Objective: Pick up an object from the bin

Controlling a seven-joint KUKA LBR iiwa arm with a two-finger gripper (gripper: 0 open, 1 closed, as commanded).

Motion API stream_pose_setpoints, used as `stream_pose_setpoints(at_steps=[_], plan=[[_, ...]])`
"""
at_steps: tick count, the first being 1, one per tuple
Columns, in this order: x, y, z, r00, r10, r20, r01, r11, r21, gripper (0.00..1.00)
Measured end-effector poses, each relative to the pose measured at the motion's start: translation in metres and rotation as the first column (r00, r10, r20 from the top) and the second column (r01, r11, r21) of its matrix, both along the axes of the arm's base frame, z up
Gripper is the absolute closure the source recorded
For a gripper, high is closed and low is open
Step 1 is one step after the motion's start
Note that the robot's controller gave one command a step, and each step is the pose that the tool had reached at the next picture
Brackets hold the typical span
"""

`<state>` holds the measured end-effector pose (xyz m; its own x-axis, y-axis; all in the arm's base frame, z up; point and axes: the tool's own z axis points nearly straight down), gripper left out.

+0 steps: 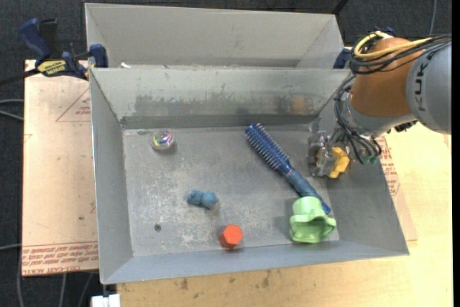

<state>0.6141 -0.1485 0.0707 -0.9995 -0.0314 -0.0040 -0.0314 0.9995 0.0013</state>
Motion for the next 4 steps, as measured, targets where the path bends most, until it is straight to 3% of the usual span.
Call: stream_pose_setpoints(at_steps=[1, 2, 3, 4], plan=[[-0.034, 0.017, 0.078, 0.995, -0.097, 0.004, 0.097, 0.995, -0.001, 1.0], [-0.035, 0.017, 0.074, 0.995, -0.098, -0.002, 0.098, 0.995, 0.0, 0.0], [-0.073, 0.058, -0.002, 0.985, -0.172, -0.011, 0.172, 0.985, 0.002, 0.0], [-0.07, 0.055, 0.002, 0.985, -0.173, -0.003, 0.173, 0.985, 0.0, 1.0]])
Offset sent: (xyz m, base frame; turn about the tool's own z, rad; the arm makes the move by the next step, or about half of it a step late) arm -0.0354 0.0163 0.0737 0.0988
